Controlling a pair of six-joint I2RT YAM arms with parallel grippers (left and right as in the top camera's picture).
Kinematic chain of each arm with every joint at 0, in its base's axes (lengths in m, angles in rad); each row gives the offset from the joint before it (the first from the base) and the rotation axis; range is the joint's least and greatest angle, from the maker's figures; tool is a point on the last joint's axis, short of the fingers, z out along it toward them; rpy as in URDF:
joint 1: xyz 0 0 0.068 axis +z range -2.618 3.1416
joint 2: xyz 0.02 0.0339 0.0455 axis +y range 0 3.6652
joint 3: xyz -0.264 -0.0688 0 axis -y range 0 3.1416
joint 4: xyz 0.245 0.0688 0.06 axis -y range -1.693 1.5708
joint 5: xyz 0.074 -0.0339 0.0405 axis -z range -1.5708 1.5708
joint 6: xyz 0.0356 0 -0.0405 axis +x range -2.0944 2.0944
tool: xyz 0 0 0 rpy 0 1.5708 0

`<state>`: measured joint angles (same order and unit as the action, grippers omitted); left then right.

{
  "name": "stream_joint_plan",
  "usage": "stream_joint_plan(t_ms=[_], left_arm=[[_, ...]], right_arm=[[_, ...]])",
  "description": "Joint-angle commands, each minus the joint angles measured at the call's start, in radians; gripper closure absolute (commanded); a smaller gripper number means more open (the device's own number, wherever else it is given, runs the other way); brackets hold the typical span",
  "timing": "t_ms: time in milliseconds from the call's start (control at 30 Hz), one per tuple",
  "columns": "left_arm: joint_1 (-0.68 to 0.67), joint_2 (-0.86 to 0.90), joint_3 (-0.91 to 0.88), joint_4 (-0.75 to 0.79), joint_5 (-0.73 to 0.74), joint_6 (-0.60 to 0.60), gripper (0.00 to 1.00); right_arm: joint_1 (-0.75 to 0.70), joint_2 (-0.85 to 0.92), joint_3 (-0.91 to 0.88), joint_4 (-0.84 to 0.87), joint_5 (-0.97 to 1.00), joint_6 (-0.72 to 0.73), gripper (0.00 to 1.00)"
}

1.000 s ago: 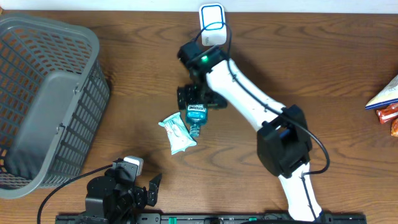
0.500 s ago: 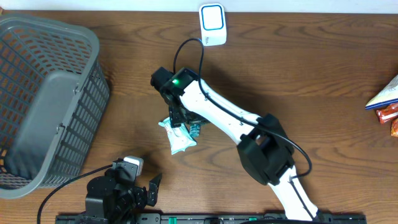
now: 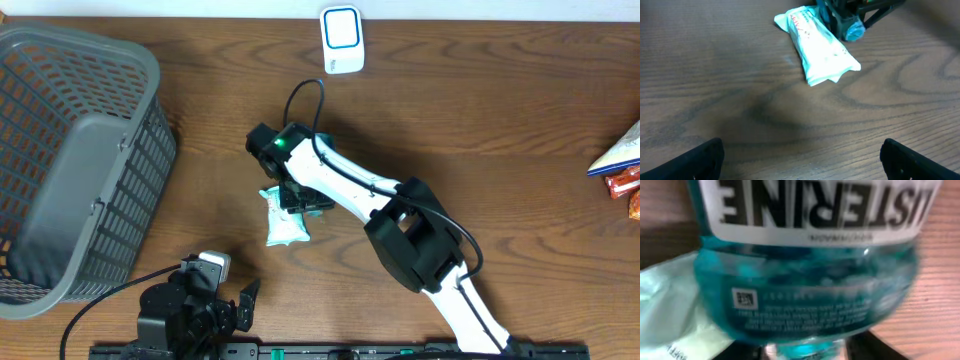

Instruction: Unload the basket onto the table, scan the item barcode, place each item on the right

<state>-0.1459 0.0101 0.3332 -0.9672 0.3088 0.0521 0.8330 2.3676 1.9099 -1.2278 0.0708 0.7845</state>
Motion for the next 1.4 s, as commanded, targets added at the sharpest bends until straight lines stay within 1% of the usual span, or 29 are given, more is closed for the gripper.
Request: stream_joint_plan(t_ms=[0,100,200,267,333,467,500,567,600,700,833,933,1067,1200,1333,1367], left_arm=[[0.000,-0.004,0.002,-0.013,0.005,-0.002,0.01],[-0.001,-0.004,0.002,-0.013,0.005,-0.002,0.01],[-0.001,-0.004,0.002,-0.013,0.005,-0.002,0.01],[0.000,-0.004,0.002,-0.013,0.005,-0.002,0.01],[0.000,-0.004,0.002,-0.013,0.005,-0.001,0.00],[0.000,-0.004,0.002,-0.013,0.005,-0.002,0.01],[-0.001,-0.004,0.002,-0.013,0.005,-0.002,0.01],[-0.001,-0.004,0.002,-0.013,0.005,-0.002,0.01],[0.000,-0.004,0.002,-0.013,0.005,-0.002,0.01],[0.000,-0.004,0.002,-0.013,0.005,-0.002,0.01],[0.000,-0.004,0.002,-0.013,0.005,-0.002,0.01],[0.000,-0.004,0.002,-0.013,0.005,-0.002,0.01],[0.000,-0.004,0.002,-0.013,0.005,-0.002,0.01],[0.000,-0.004,0.002,-0.013,0.005,-0.002,0.01],[0.000,-0.004,0.002,-0.013,0.005,-0.002,0.01],[0.000,-0.004,0.002,-0.013,0.005,-0.002,0.01]], right_arm=[[0.006,0.023,-0.080,0.041,-0.035,0.008,0.67],[0.005,0.023,-0.103,0.050,-0.040,-0.005,0.75],[-0.001,0.021,-0.100,0.044,-0.040,-0.065,0.83],[-0.011,0.019,-0.084,-0.008,-0.041,-0.104,0.94],[-0.024,0.014,-0.064,-0.062,-0.040,-0.131,0.99],[-0.071,0.002,0.033,-0.232,-0.041,-0.223,0.99],[-0.088,0.000,0.072,-0.296,-0.044,-0.266,0.99],[-0.103,0.000,0.109,-0.356,-0.064,-0.318,0.99],[-0.117,0.000,0.139,-0.411,-0.093,-0.379,0.99],[-0.140,-0.001,0.175,-0.475,-0.155,-0.472,0.99],[-0.172,-0.022,0.175,-0.475,-0.294,-0.574,0.98],[-0.200,-0.053,0.175,-0.475,-0.311,-0.576,0.96],[-0.238,-0.131,0.175,-0.475,-0.313,-0.586,0.91],[-0.264,-0.209,0.175,-0.475,-0.313,-0.592,0.91],[-0.271,-0.254,0.167,-0.474,-0.317,-0.592,0.91],[-0.271,-0.262,0.166,-0.473,-0.317,-0.592,0.90]])
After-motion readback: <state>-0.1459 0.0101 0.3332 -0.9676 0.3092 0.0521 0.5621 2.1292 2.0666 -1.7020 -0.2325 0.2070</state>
